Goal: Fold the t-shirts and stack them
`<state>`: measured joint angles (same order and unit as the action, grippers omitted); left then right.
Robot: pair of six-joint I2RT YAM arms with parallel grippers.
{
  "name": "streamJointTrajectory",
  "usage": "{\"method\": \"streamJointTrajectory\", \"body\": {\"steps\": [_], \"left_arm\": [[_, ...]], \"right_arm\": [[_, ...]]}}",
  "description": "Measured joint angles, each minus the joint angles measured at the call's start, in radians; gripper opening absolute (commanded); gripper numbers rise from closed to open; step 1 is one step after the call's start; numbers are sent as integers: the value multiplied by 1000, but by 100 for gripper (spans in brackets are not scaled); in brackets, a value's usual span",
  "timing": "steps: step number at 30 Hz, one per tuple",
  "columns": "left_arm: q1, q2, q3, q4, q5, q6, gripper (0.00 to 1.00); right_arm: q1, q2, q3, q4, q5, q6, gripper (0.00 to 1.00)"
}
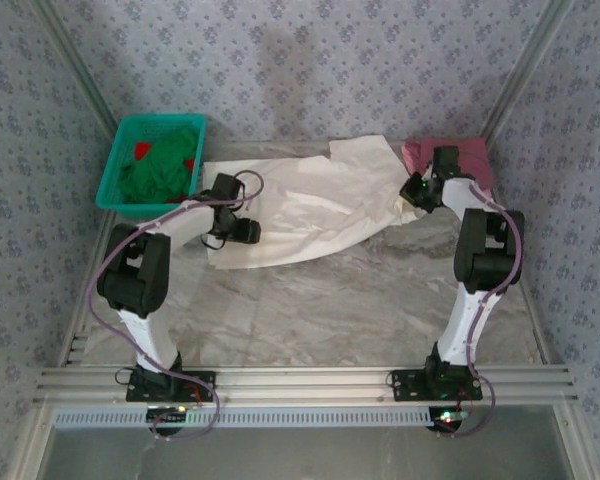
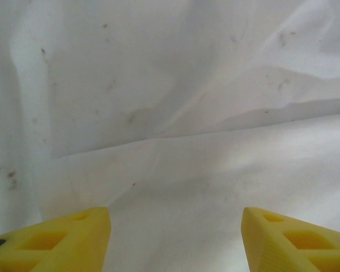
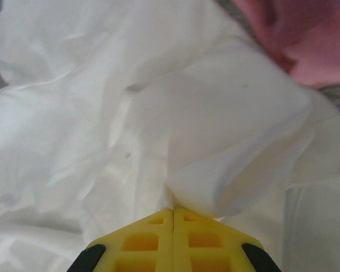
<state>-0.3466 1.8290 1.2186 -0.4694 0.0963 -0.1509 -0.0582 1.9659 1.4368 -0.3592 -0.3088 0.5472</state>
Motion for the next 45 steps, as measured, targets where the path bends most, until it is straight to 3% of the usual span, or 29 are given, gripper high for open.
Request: {"method": "streamJointTrajectory", "body": {"steps": [9,17,26,29,32,35,40,45], "left_arm": [[0,-22,-7,-3,-4,0,63],[2,-55,-8,-23,-3,5,63],[13,-91,-26,-34,-7,11,63],[13,-98,-33,-43,-7,11,63],[13,-109,-38,-50,-7,11,63],[13,-124,-44,-55,-8,11,64],[13,-136,-46,-61,-17,8,65],[20,-148,-68,-65,-17,0,65]], "right_arm": [[88,-313,-64,-90,78,14,0],[89,-669,-249,-273,140,93,0],[138,-965,-529,-465,171,185,0],[180,-1058,-631,-515,171,235,17],[212,-1140,-687,-574,171,277,16],[219,-1164,-667,-621,185,283,15],[198,-1082,-529,-659,229,217,24],[27,-953,-533,-576,160,133,34]]}}
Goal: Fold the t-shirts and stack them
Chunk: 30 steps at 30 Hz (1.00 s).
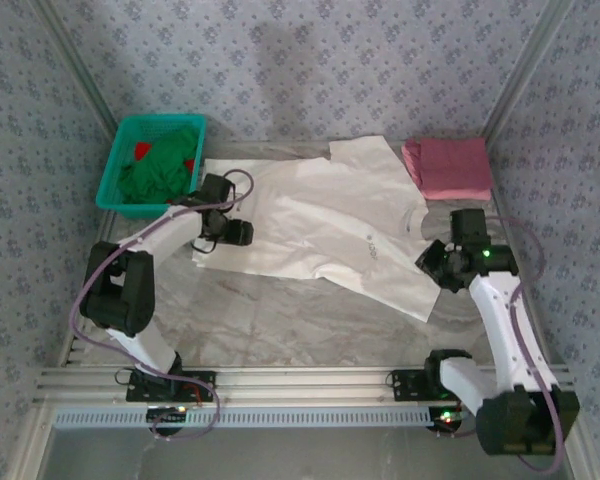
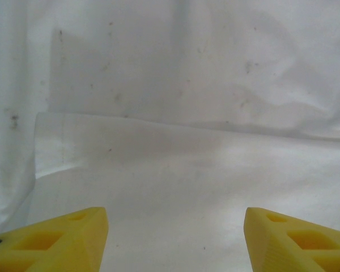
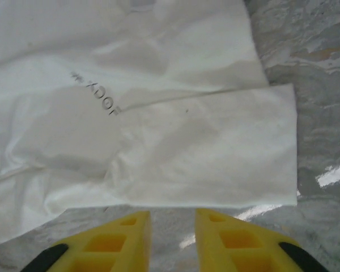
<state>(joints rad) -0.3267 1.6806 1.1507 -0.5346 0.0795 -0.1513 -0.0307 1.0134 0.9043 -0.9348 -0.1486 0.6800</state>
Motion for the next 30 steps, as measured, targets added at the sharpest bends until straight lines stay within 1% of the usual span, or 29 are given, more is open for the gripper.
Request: {"method": "streamJointTrajectory", "body": {"steps": [3,5,6,8,10,12,14,15,18,23,27,28,30], "left_arm": [[2,0,-18,-15,19,-6,66],[-10,-1,-32,-18,40,-6,69],[-31,-3,-40,-16,45,1,70],[-110,-5,-49,-7,43,37,72],[-225,-5,-49,18,37,92,78],[-352,5,-27,37,25,161,79],[-446,44,35,44,8,240,82],[-485,74,77,56,1,285,82],[-562,162,180,99,-1,416,83],[-634,297,249,138,7,607,86],[-655,372,261,128,42,696,85],[-655,373,264,129,46,708,82],[-653,377,278,136,47,733,70]], "right_arm": [[-52,105,-21,44,-48,-47,34],[-40,159,-36,87,-81,-63,36],[-22,181,-45,107,-93,-69,36],[18,214,-60,140,-114,-83,36],[43,225,-84,182,-137,-87,36],[47,222,-106,220,-145,-86,36],[45,216,-111,247,-143,-86,36],[43,207,-111,262,-143,-86,36],[31,150,-118,309,-133,-85,37],[-16,31,-153,374,-117,-78,39],[-45,-9,-181,415,-114,-75,39],[-50,-12,-189,425,-114,-75,39],[-60,-12,-209,446,-119,-73,39]]}}
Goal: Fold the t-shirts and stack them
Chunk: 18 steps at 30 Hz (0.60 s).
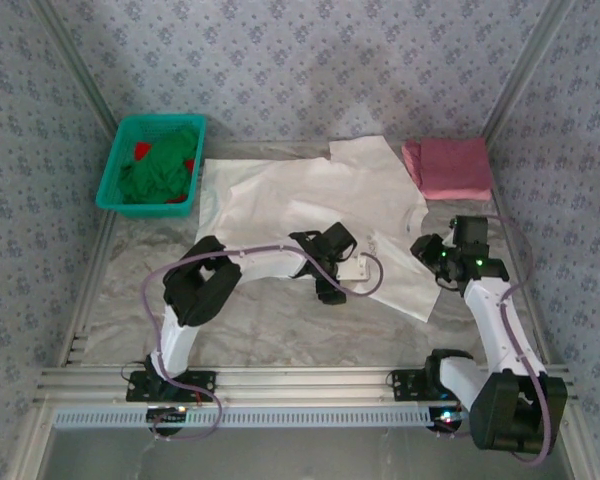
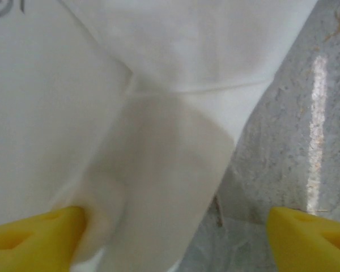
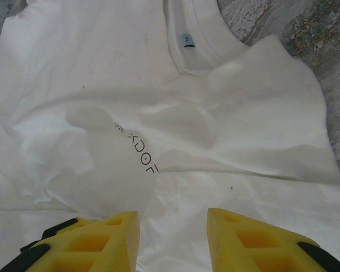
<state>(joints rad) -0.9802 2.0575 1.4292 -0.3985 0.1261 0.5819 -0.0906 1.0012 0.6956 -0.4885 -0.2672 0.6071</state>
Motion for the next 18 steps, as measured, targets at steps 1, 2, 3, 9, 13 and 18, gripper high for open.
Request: {"method": "streamJointTrajectory", "body": {"steps": [1,2,3,9,13,18], "left_arm": [[2,4,3,6,0,6,62],[5,11,7,9,1,15,48],[9,21,14,6,8,19,38],[31,48,66,-6,33,44,3],[70,48,147,-79,92,57,1],[171,95,434,-232,228,61,1]], "right_arm": [[-3,0,-10,9,-3,2,39],[-7,0,-19,15,-4,5,39],[-8,0,-27,22,-8,5,39],[-13,-3,-35,38,-23,5,39],[-12,-13,-35,35,-28,-4,39],[52,-7,-33,27,-44,-45,43]]}}
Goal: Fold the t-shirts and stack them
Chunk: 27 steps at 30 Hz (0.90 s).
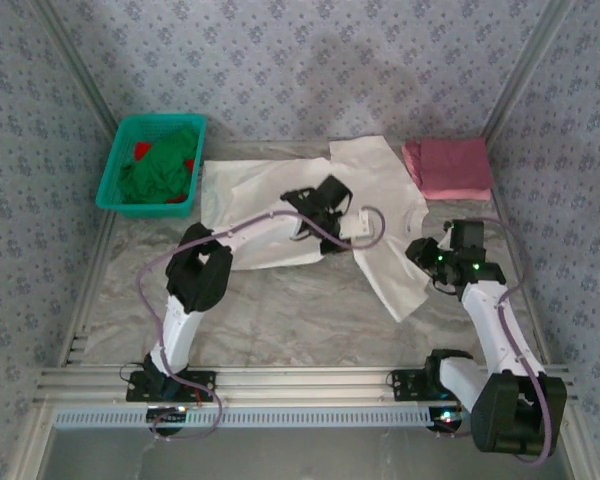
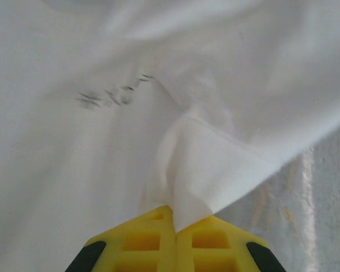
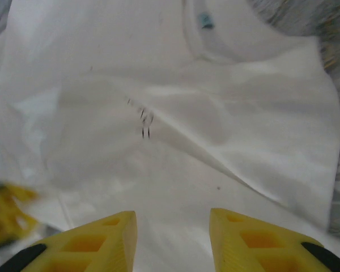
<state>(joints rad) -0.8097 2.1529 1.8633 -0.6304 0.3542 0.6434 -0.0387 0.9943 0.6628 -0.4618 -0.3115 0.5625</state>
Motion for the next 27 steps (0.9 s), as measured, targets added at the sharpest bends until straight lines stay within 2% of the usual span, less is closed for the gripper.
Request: {"method": "streamJointTrajectory", "body": {"steps": [4,6,7,10,13,17,19,23,25,26,27], "left_arm": [[81,143,305,-119,87,-6,3],[119,253,482,-194,126,-16,6],[131,291,536,-221,137,-19,8],[150,338,568,-293,159,-27,8],[134,290,426,-281,177,-35,2],[103,70,-31,-105,185,-87,7],[103,-39,-204,-40,195,-118,8],[116,-174,-338,55,207,-148,9],[89,-210,-364,83,186,-148,9],[63,-220,-378,96,174,-148,14],[34,-226,-397,112,167,-150,23]], "right_arm": [[104,7,0,2,-19,-29,46],[183,8,0,8,-13,-40,55],[222,10,0,10,3,-47,59],[331,31,3,10,59,-67,58],[350,75,11,4,104,-69,58],[288,100,9,-5,126,-30,58],[243,104,5,-1,129,-15,58],[156,141,3,12,100,10,57],[125,160,3,18,93,18,56],[117,168,5,18,90,18,56],[116,182,11,16,86,16,56]]}}
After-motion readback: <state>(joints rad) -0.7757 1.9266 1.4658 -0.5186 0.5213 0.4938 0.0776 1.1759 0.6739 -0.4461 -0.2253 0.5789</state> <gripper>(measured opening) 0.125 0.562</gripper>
